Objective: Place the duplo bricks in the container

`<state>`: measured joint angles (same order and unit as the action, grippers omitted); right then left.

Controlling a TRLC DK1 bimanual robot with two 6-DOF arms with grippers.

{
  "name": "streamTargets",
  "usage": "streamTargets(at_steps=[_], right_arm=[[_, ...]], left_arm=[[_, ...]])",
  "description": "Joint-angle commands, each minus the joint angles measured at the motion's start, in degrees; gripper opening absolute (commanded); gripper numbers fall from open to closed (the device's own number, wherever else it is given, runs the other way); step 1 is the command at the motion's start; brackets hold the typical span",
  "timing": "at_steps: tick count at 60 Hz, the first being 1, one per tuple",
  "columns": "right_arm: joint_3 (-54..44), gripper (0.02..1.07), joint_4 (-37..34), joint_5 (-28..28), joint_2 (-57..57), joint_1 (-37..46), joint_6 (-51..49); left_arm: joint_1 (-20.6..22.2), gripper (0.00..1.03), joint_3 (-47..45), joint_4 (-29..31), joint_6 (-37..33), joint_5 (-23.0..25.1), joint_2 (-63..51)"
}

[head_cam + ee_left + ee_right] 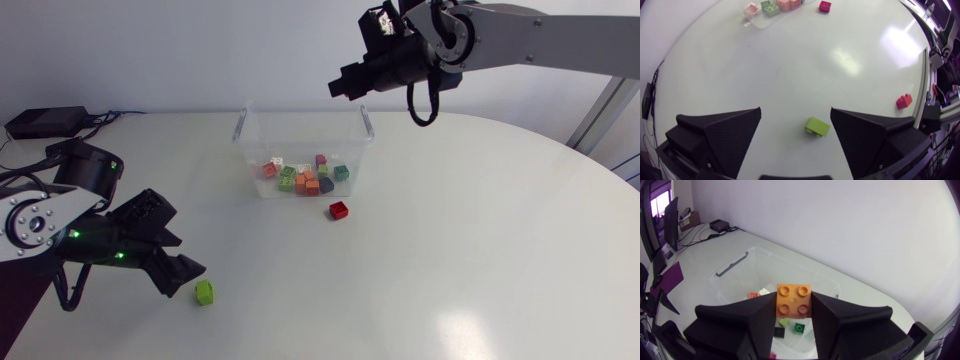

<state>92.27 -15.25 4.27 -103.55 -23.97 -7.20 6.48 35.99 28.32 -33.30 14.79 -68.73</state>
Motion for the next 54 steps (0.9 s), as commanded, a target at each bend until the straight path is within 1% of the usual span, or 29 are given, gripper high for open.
streamTargets(at_steps=[1,13,21,22,23,25,26,27,28,29,30,31,37,43,49,54], right_arm=[[3.0,0.25,0.6,-0.8,-2.4,-0.6,1.4],[6.0,0.26,0.6,-1.6,-6.1,-1.0,1.4],[8.1,0.28,0.2,-2.2,-8.7,-1.3,1.4],[8.4,0.31,0.1,-2.2,-9.0,-1.4,1.4],[8.6,0.36,0.0,-2.3,-9.2,-1.5,1.4],[9.3,0.52,-0.5,-2.5,-9.9,-1.7,1.4],[9.3,0.52,-0.5,-2.5,-9.9,-1.7,1.4],[9.9,0.72,-0.9,-2.5,-10.5,-1.8,1.4],[10.0,0.76,-1.0,-2.6,-10.6,-1.8,1.4],[10.3,0.93,-1.3,-2.9,-11.0,-1.8,1.4],[10.4,1.0,-1.3,-3.0,-11.1,-1.9,1.4],[10.5,1.03,-1.4,-3.2,-11.1,-2.0,1.4],[9.3,1.03,-1.9,-3.2,-9.7,-2.1,1.1],[6.5,1.03,-2.3,-3.0,-6.3,-2.1,0.4],[0.1,1.03,-1.9,-2.9,-1.0,-2.3,-0.2],[-5.3,1.03,-1.6,-2.9,3.2,-2.2,-0.5]], left_arm=[[-0.9,0.96,-2.2,1.2,-4.7,0.9,1.5],[-2.5,0.96,-4.3,2.9,-10.1,1.7,2.1],[-2.4,0.96,-5.7,3.1,-12.7,1.9,2.2],[-2.5,0.96,-5.9,3.1,-13.0,1.9,2.1],[-2.4,0.96,-6.0,3.1,-13.3,1.9,2.0],[-2.4,0.96,-6.5,3.0,-14.2,2.0,1.6],[-2.4,0.96,-6.5,3.0,-14.2,2.0,1.6],[-2.4,0.96,-6.7,2.8,-14.7,2.0,1.1],[-2.4,0.96,-6.7,2.8,-14.8,2.0,1.1],[-2.4,0.96,-6.9,2.8,-15.4,2.1,0.7],[-2.4,0.96,-6.9,2.7,-15.7,2.1,0.5],[-2.4,0.96,-6.9,2.7,-15.8,2.1,0.4],[-2.8,0.96,-7.3,1.3,-18.9,3.2,-0.9],[-2.7,0.96,-7.3,-1.8,-20.7,3.6,-3.7],[-1.9,0.96,-6.6,-5.0,-21.4,3.9,-8.4],[-1.6,0.96,-5.6,-5.7,-23.8,3.9,-12.6]])
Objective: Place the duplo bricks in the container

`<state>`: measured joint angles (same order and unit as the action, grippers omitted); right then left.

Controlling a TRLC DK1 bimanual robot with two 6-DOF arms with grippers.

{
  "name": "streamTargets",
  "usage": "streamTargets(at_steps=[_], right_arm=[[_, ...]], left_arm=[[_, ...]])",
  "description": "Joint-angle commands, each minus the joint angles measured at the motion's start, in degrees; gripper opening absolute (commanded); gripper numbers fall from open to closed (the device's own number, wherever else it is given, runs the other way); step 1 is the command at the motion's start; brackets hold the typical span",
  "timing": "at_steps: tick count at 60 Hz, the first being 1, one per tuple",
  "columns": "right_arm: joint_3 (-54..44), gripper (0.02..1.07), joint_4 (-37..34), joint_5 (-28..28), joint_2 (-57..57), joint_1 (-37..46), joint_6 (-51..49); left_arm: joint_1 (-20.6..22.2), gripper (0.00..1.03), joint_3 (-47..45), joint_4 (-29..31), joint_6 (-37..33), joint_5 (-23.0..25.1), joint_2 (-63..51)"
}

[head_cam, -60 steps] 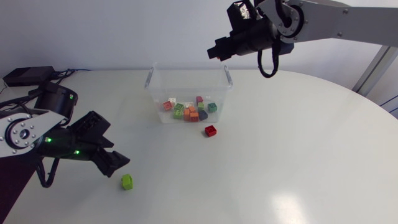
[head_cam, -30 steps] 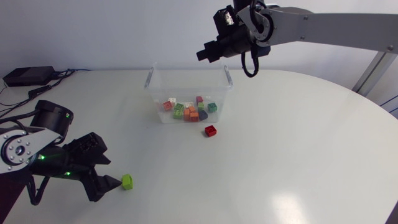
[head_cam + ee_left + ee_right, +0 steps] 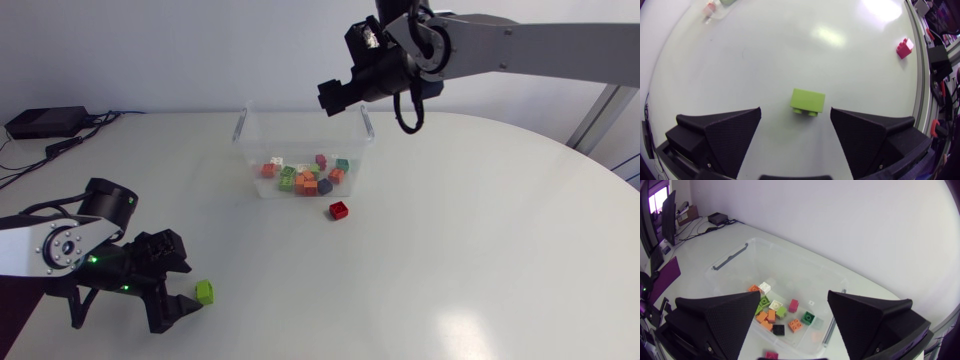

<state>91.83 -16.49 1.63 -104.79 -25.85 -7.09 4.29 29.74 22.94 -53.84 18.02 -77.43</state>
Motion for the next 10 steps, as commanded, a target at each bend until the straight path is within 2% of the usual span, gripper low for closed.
streamTargets(at_steps=[1,10], right_arm=[[-6.3,1.03,-0.3,-0.2,5.7,-0.3,-0.7],[-18.4,1.03,0.2,0.7,13.9,0.4,-1.6]], left_arm=[[0.5,0.96,0.8,-0.4,-3.4,0.7,-4.3],[1.8,0.96,2.8,-2.0,-4.6,1.9,-9.7]])
